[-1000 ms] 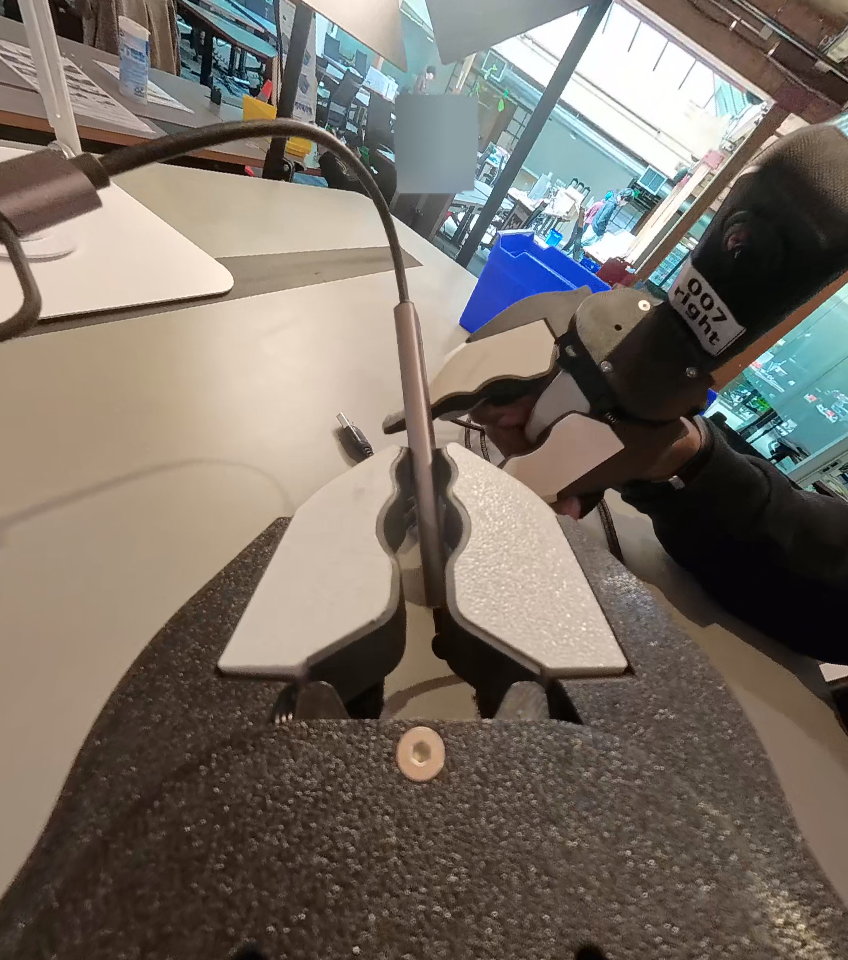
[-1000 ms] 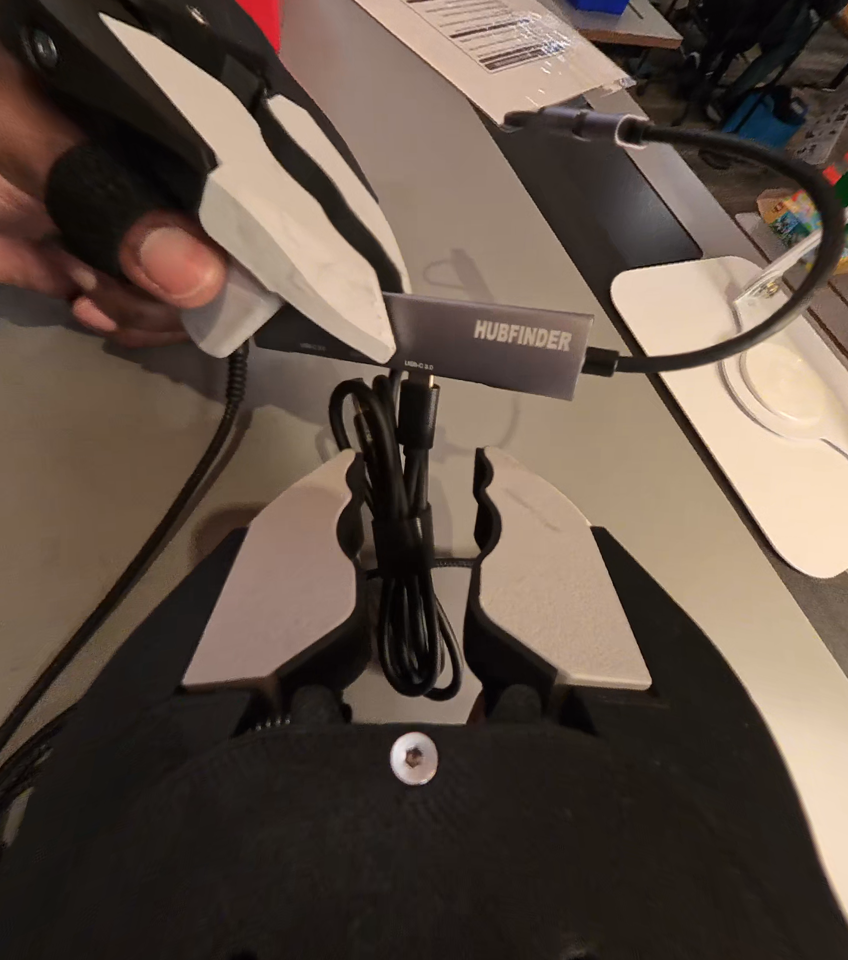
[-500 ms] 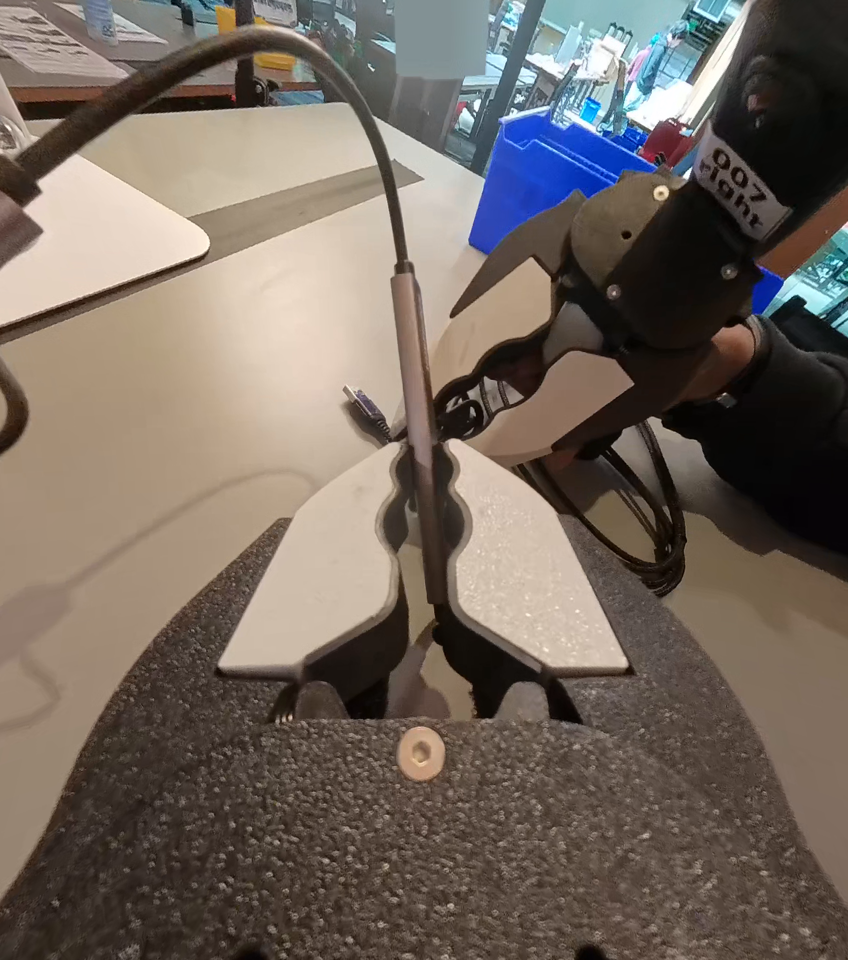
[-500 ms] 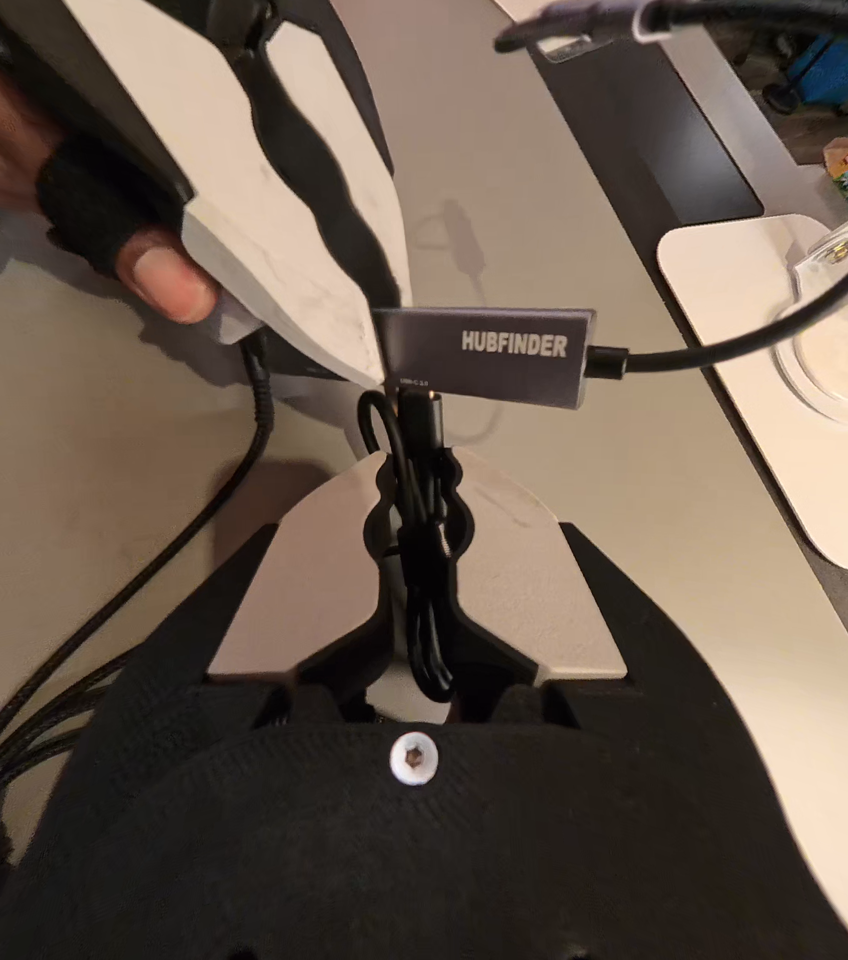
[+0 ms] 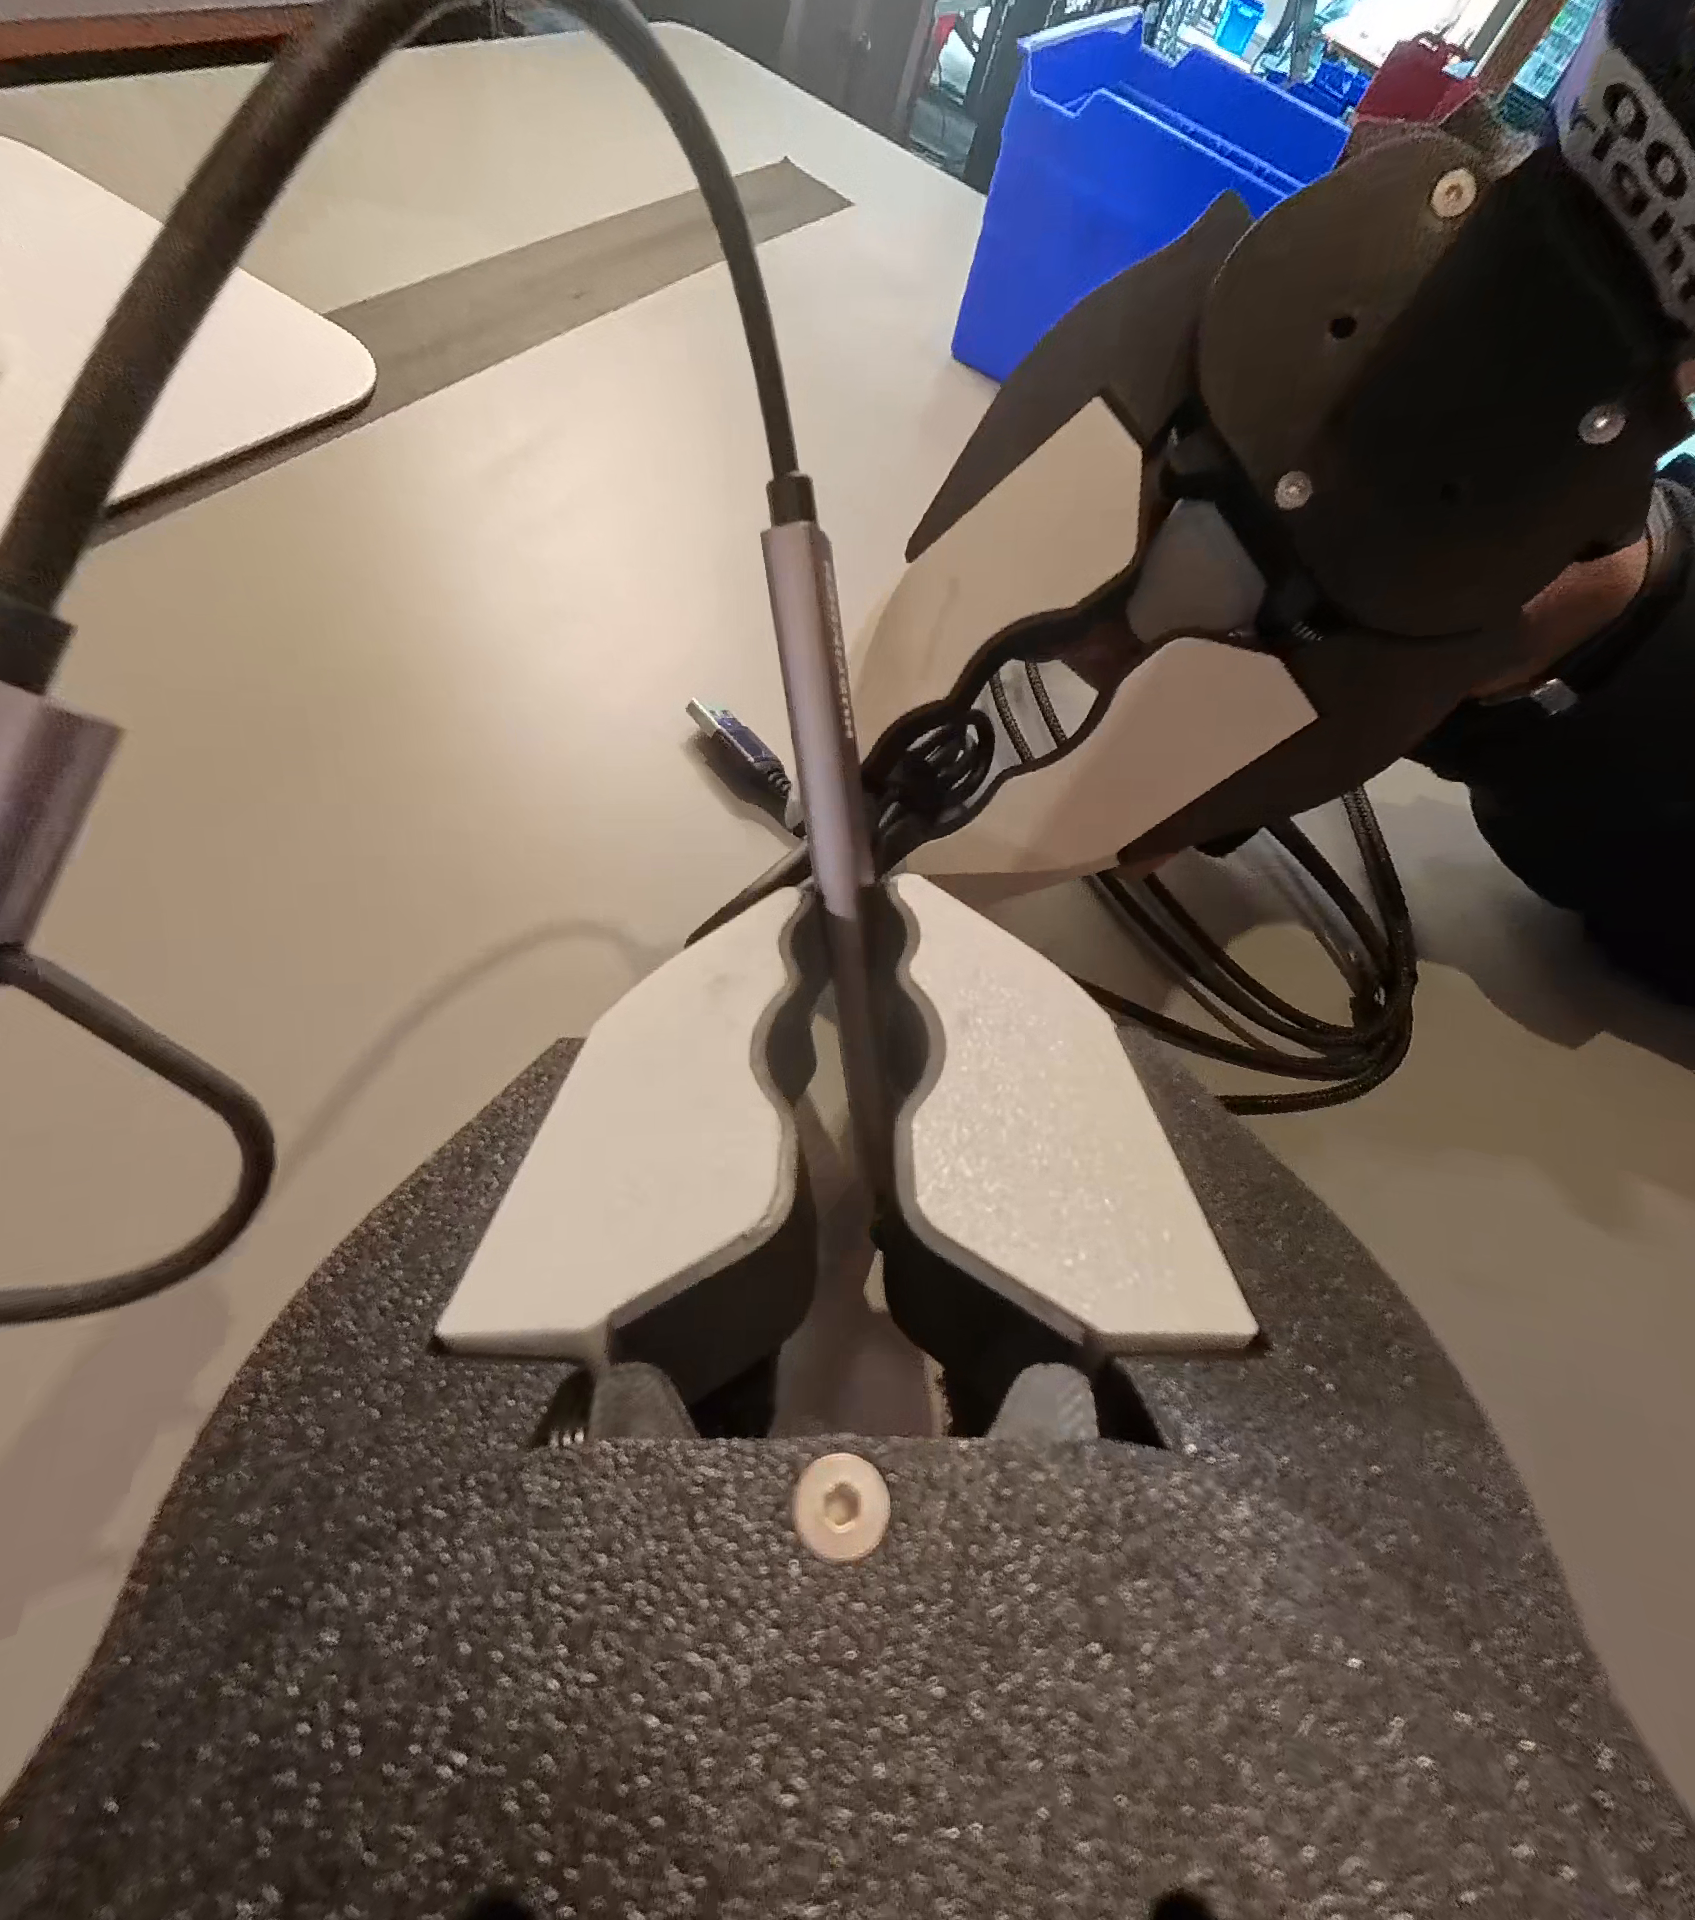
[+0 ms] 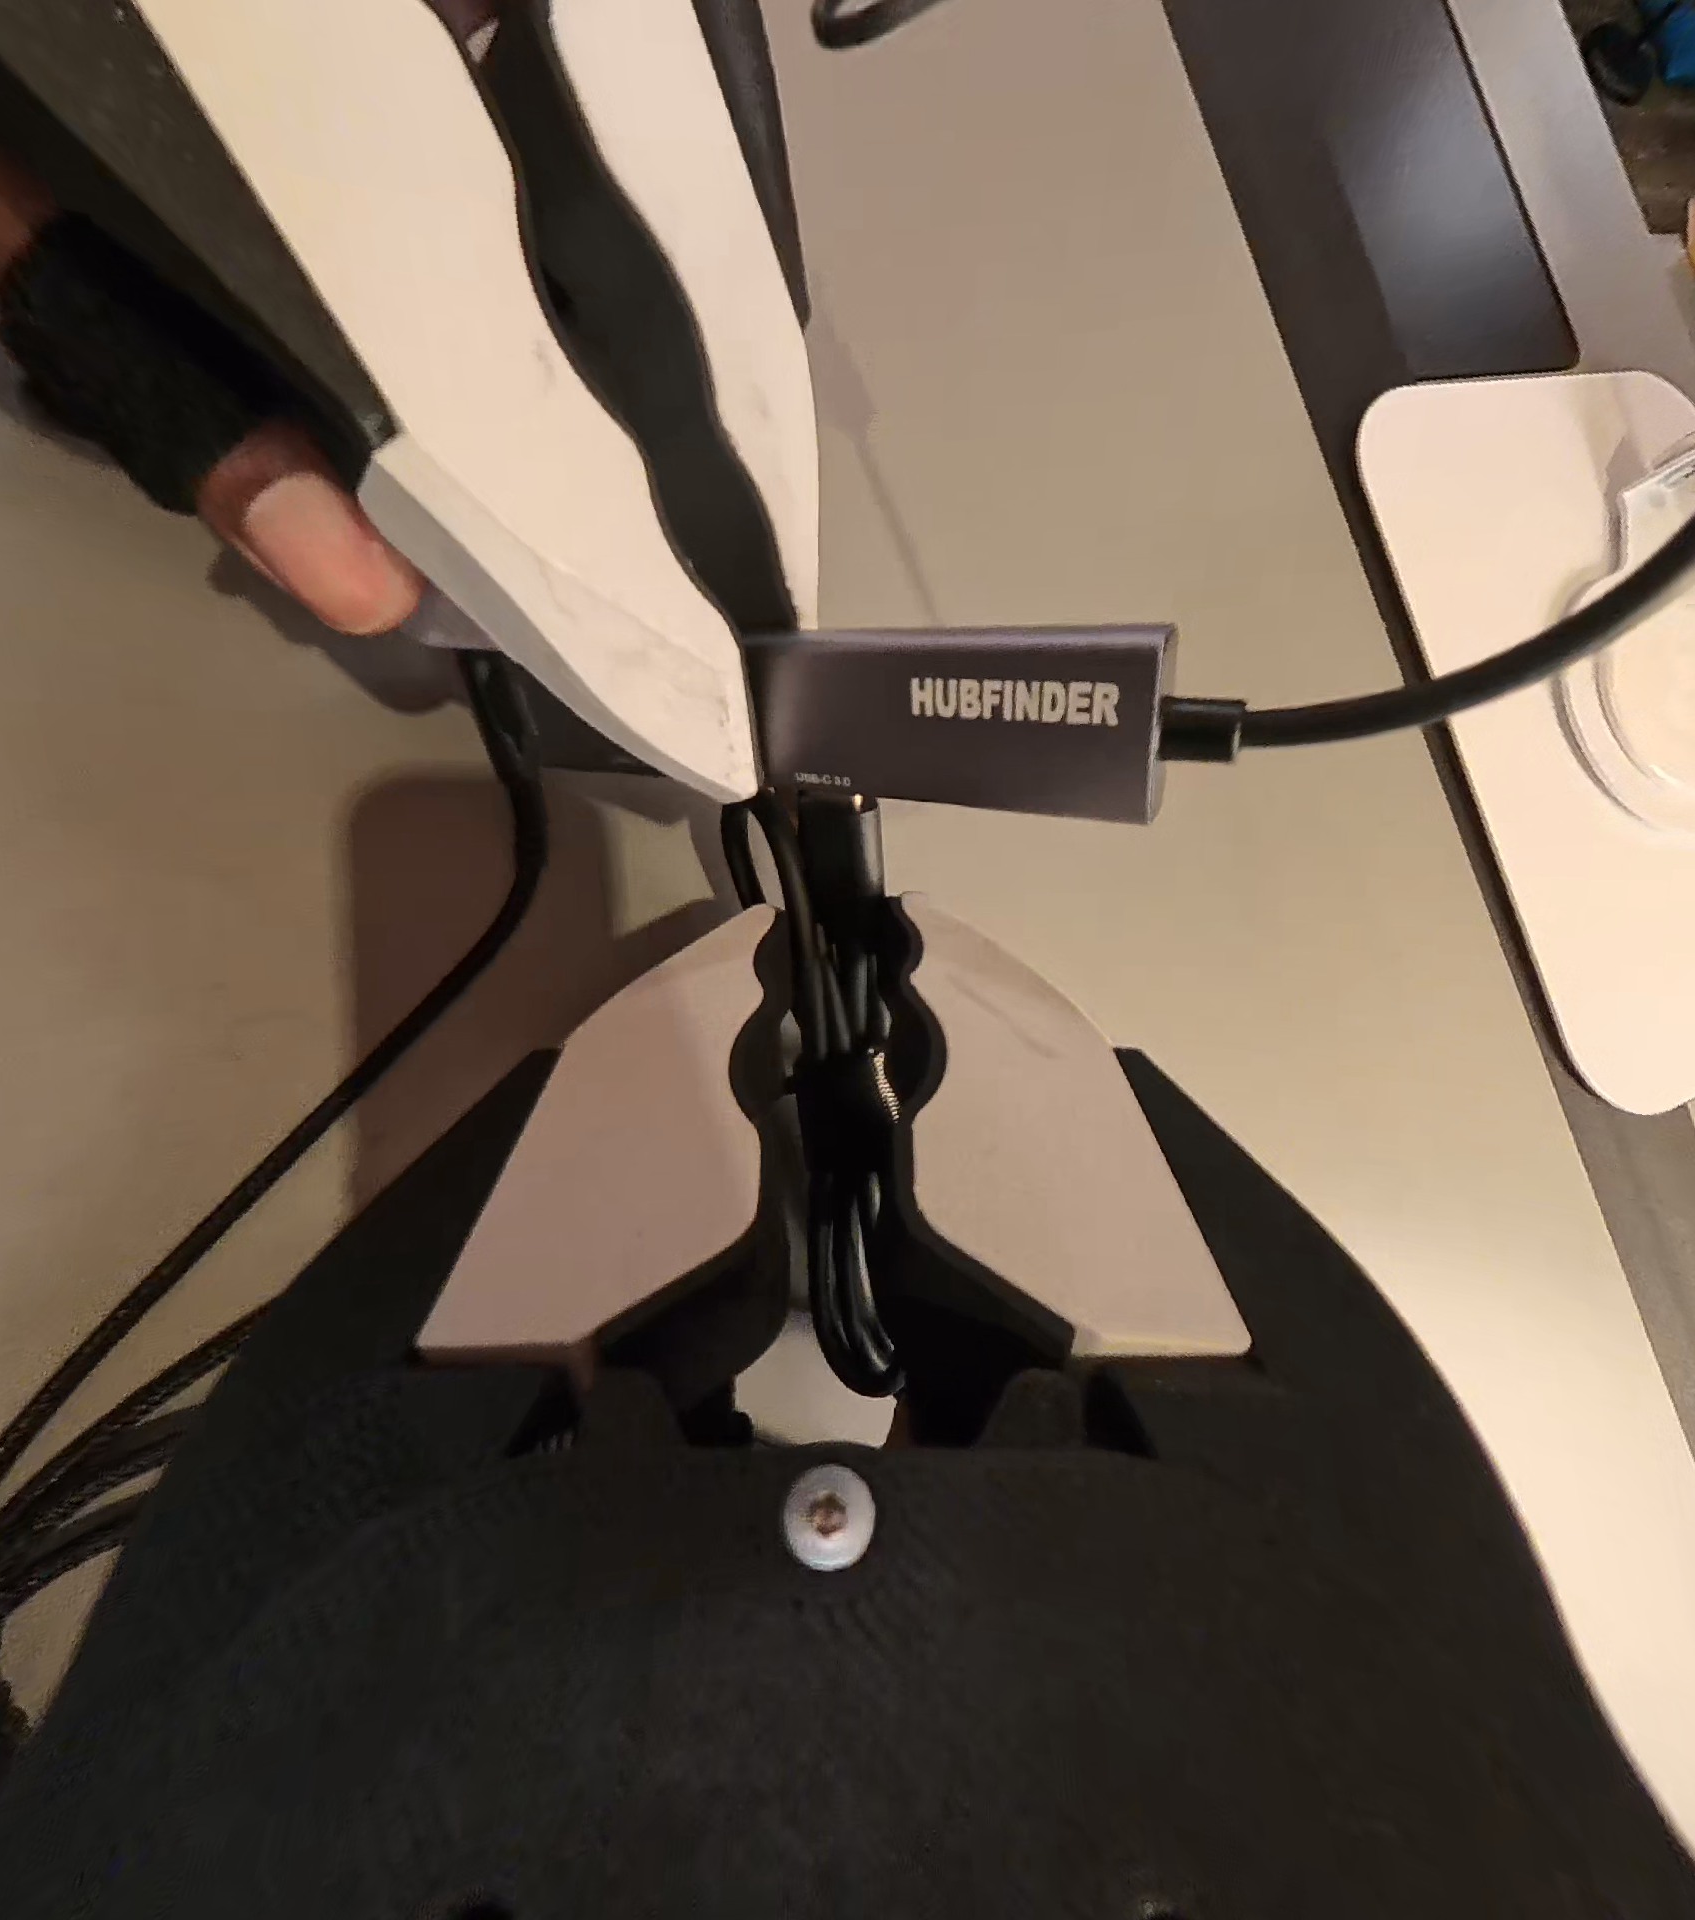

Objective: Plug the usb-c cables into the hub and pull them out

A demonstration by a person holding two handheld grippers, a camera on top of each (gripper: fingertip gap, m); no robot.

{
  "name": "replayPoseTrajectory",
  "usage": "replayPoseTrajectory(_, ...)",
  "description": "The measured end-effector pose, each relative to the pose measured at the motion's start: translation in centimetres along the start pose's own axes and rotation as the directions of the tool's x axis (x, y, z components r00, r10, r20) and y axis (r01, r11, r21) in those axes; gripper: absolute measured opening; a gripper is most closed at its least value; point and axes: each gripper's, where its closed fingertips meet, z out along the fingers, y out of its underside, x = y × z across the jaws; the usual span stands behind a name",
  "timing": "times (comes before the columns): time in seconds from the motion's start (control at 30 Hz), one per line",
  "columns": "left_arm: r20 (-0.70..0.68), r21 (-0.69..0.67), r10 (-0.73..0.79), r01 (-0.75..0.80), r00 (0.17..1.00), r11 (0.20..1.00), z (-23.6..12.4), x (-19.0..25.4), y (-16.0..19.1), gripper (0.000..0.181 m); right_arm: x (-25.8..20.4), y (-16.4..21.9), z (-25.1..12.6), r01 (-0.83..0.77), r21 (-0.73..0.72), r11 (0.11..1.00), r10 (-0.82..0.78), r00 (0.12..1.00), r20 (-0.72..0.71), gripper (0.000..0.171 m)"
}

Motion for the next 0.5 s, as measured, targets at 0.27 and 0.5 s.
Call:
replayPoseTrajectory(0.27,-0.066,0.014,-0.027,0.028,0.997,1.0,-0.1,0.4,-0.2,0.013,-0.8,0.2,-0.1,-0.037,0.037,0.999,0.033,0.994,0.101,0.015)
replayPoseTrajectory(0.5,-0.053,0.029,-0.031,0.033,0.998,0.999,0.0,0.3,-0.5,0.013,-1.9,0.5,0.2,0.024,-0.005,1.0,-0.024,0.992,0.121,0.016)
